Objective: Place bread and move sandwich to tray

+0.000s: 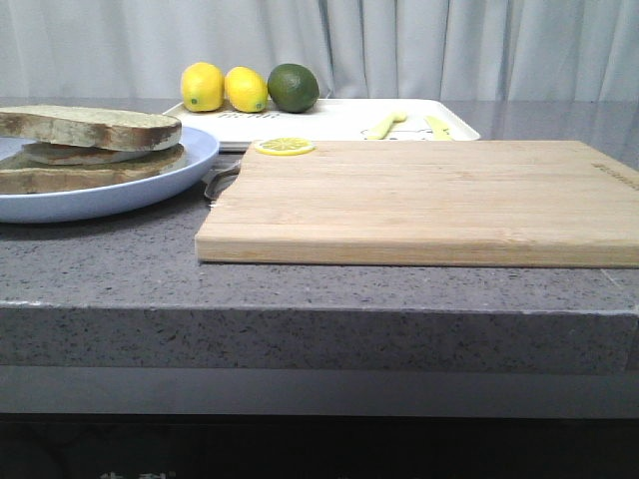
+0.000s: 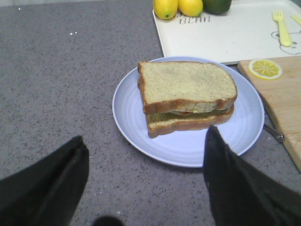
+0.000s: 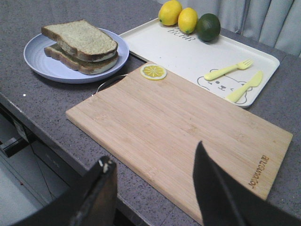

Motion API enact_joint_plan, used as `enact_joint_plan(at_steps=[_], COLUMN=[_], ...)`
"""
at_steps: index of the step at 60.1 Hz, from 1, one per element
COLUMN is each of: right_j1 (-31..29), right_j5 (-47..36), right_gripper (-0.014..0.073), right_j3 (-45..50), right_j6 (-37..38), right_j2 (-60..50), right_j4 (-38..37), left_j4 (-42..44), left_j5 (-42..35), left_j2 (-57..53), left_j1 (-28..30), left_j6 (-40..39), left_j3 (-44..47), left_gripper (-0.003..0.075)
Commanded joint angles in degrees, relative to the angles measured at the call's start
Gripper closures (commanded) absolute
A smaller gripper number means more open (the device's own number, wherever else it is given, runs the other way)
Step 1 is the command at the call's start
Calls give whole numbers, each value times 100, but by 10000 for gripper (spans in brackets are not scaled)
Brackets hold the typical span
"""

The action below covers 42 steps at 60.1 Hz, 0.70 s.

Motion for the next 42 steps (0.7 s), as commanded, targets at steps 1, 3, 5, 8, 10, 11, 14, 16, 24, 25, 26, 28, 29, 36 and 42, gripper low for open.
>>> enact_joint_plan(at_steps=[1,3,5,8,10,11,14,16,24,25,26,28,29,36,42], right_j1=[-33,-33,-33,-33,-33,-33,-33,-33,-33,-33,-33,-33,-33,-33,-33], right_j5=[-453,-453,-453,-453,-453,-453,-453,-453,-453,-453,-453,-453,-453,-453,-453], right_gripper=[202,202,202,202,202,202,202,202,202,202,202,202,202,202,202], right_j3=[-133,-133,-133,-133,-133,-133,-133,-133,-133,-133,-133,-133,-133,-133,-133], right_j6=[6,6,6,6,6,6,6,6,6,6,6,6,6,6,6], right_j2=[19,19,19,19,19,19,19,19,19,19,19,19,19,19,19], right_j4=[-18,-18,-18,-18,-18,-18,-18,-18,-18,-18,-18,-18,-18,-18,-18], left_j4=[166,194,220,233,233,233,193,118,-835,-1022,-1219,-1723,-2005,-2977,-3158], left_j5=[173,398,585,828,1007,1120,1365,1488,1543,1531,1531,1531,1531,1528,1471], left_j2=[412,608,827,1161,1365,1545,1967,2269,3268,3347,3422,3597,3694,4167,4507], left_j1=[21,46,73,162,229,289,474,642,1438,1531,1623,1848,1973,2400,2440], left_j6=[-2,-2,-2,-2,-2,-2,-2,-2,588,709,829,1104,1274,1865,1962], left_j3=[-534,-685,-833,-1035,-1158,-1246,-1468,-1622,-2132,-2175,-2220,-2318,-2369,-2608,-2733], left_gripper=[218,218,218,218,218,218,218,218,233,239,248,264,270,309,309])
